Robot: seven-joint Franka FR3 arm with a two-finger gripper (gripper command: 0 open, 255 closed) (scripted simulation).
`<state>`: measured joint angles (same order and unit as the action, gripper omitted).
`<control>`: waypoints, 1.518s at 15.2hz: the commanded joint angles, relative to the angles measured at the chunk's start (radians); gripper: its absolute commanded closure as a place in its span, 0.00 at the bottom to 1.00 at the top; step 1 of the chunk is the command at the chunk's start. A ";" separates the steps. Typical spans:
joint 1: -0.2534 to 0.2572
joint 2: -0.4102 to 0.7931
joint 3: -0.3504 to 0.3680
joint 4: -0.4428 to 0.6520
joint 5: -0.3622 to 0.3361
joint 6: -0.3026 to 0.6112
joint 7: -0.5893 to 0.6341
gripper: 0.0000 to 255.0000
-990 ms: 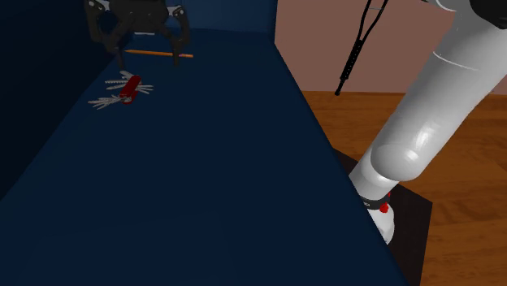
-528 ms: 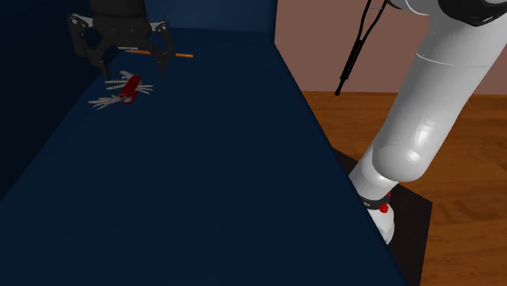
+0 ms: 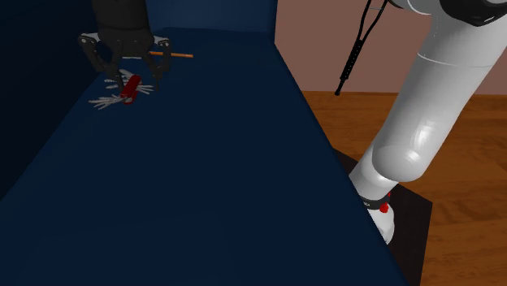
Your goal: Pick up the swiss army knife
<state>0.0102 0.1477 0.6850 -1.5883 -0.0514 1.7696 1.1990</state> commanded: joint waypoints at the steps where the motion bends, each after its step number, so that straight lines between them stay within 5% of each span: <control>1: 0.000 0.000 0.000 0.000 0.000 0.000 0.000 1.00; 6: 0.001 0.001 0.001 -0.002 0.000 0.002 0.001 1.00; 23: 0.043 0.067 0.010 0.280 -0.045 -0.226 0.030 1.00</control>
